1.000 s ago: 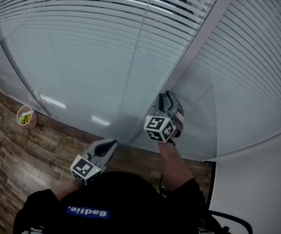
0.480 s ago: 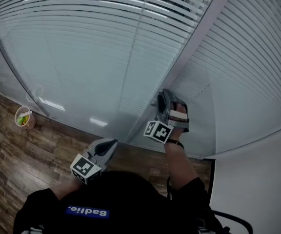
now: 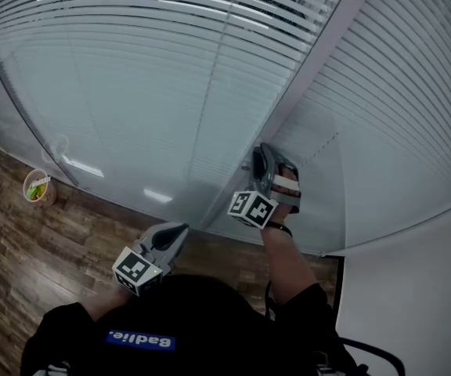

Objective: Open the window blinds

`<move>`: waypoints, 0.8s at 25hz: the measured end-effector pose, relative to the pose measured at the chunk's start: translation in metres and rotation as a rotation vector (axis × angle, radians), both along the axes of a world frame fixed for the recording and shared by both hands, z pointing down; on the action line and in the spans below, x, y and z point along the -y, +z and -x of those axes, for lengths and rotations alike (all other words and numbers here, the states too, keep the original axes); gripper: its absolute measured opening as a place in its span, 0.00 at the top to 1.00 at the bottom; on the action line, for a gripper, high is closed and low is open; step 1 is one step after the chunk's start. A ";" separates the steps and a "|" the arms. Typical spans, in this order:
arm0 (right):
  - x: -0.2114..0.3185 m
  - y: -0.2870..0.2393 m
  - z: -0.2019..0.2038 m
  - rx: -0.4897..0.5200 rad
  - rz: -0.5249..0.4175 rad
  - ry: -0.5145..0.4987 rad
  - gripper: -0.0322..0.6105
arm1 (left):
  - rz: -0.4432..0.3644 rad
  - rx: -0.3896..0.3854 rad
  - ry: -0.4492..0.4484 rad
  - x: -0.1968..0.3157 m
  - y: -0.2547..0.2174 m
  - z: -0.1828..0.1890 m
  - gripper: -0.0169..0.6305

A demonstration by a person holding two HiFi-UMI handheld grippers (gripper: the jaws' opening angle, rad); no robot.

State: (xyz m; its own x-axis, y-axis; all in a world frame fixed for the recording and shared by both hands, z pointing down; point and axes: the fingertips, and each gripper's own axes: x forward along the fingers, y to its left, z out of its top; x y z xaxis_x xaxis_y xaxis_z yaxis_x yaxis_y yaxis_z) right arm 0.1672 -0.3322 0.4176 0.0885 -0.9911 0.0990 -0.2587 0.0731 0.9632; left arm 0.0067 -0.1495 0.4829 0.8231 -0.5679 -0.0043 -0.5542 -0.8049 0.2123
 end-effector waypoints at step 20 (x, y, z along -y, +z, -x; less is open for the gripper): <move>0.001 -0.002 0.000 0.356 0.040 0.006 0.71 | -0.006 0.009 0.000 -0.003 -0.002 0.005 0.97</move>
State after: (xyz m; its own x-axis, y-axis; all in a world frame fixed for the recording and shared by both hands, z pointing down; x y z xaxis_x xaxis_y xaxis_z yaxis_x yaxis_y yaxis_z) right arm 0.1675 -0.3332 0.4160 0.0473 -0.9855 0.1631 -0.5784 0.1061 0.8088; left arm 0.0019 -0.1467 0.4807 0.8229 -0.5681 -0.0001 -0.5563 -0.8058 0.2029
